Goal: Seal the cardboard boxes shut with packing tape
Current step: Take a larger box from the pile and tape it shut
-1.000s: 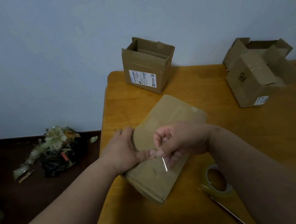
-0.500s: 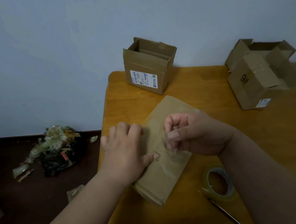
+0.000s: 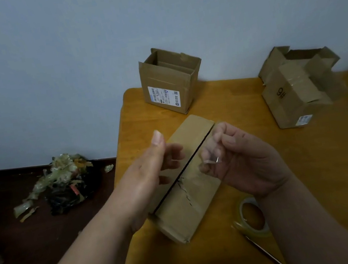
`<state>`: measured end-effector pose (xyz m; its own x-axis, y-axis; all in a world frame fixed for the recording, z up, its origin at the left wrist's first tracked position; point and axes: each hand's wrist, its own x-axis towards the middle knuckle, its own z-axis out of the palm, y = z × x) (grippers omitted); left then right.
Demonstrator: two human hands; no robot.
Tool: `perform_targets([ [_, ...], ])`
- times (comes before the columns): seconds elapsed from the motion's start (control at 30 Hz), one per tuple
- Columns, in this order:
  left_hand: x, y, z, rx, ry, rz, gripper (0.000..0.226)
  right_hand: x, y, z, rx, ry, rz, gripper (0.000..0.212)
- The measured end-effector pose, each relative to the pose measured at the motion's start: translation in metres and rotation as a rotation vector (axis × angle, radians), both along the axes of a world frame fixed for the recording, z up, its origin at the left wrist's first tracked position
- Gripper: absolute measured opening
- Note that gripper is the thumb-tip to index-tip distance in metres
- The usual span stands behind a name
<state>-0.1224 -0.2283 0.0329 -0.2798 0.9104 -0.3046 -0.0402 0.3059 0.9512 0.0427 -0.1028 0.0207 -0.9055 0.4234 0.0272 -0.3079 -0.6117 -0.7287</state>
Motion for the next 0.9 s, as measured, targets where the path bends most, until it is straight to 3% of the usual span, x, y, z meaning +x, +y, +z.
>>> perform_targets([
  [0.1, 0.004, 0.001, 0.005, -0.005, -0.089, -0.203, 0.063, -0.001, -0.001, 0.004, -0.010, 0.028, 0.041, 0.018],
  [0.2, 0.003, -0.001, 0.004, -0.025, -0.236, -0.138, 0.032, 0.000, 0.000, 0.007, 0.013, 0.040, 0.061, 0.016],
  [0.37, 0.000, -0.004, 0.004, -0.086, -0.367, -0.018, 0.019, 0.010, 0.006, 0.007, 0.072, -0.093, 0.028, 0.026],
  [0.47, -0.005, -0.010, 0.006, -0.122, -0.258, -0.019, 0.022, 0.021, 0.016, 0.012, 0.217, -0.356, -0.011, 0.030],
  [0.6, -0.008, -0.021, 0.000, -0.190, -0.181, 0.023, 0.020, 0.027, 0.023, 0.016, 0.589, -0.741, -0.054, 0.022],
  [0.77, 0.014, -0.041, -0.011, -0.196, -0.014, 0.120, 0.013, 0.012, 0.014, 0.012, 0.945, -0.905, -0.034, 0.009],
  [0.9, 0.025, -0.059, -0.021, -0.179, 0.065, 0.183, 0.014, 0.000, 0.008, 0.014, 0.986, -0.864, 0.024, 0.008],
])
